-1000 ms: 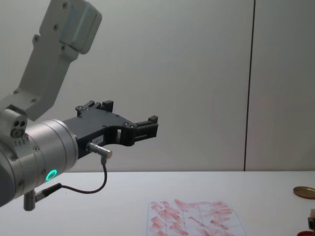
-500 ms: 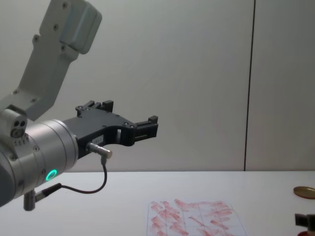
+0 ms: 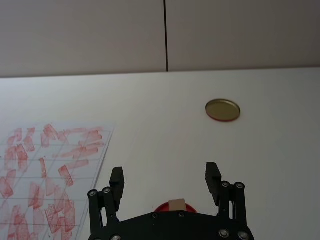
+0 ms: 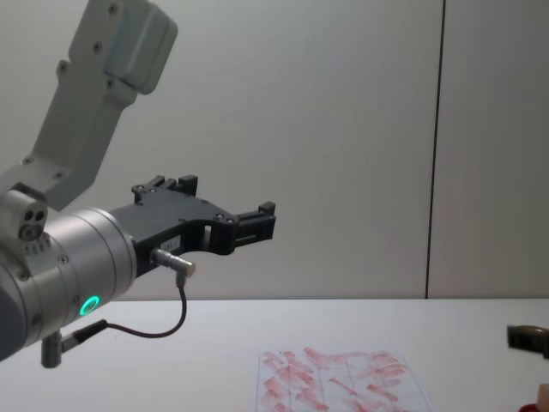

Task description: Use the one hand to pick up the stamp and affix it onto the A4 paper.

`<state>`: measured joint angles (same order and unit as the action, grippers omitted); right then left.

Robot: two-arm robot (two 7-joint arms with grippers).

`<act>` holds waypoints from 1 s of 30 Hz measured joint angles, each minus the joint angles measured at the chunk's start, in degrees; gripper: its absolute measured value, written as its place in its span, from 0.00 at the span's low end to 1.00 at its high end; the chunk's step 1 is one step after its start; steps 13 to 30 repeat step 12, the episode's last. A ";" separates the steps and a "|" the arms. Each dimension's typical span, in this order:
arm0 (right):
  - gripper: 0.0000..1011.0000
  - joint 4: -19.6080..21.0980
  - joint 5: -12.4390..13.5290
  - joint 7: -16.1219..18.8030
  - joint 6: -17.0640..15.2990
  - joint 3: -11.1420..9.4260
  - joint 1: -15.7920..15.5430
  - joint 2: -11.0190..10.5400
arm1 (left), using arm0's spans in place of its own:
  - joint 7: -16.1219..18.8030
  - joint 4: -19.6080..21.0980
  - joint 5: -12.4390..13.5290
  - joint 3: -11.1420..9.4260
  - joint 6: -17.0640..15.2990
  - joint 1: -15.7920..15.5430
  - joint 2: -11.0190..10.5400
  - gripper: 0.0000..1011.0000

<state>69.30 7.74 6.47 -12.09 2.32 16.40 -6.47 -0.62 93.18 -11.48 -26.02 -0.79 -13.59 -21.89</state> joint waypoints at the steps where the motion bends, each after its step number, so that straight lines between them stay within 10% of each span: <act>1: 0.99 0.54 0.03 0.10 0.31 -0.07 -0.41 -0.10 | 0.00 0.00 0.00 0.00 0.00 0.00 0.00 0.98; 12: 0.99 8.92 0.15 2.11 6.36 -1.24 -5.48 -1.50 | 0.00 0.00 0.00 0.00 0.00 0.00 0.00 0.98; 30: 0.99 8.92 0.15 2.11 6.36 -1.24 -5.48 -1.50 | 0.00 0.00 0.00 0.00 0.00 0.00 0.00 0.98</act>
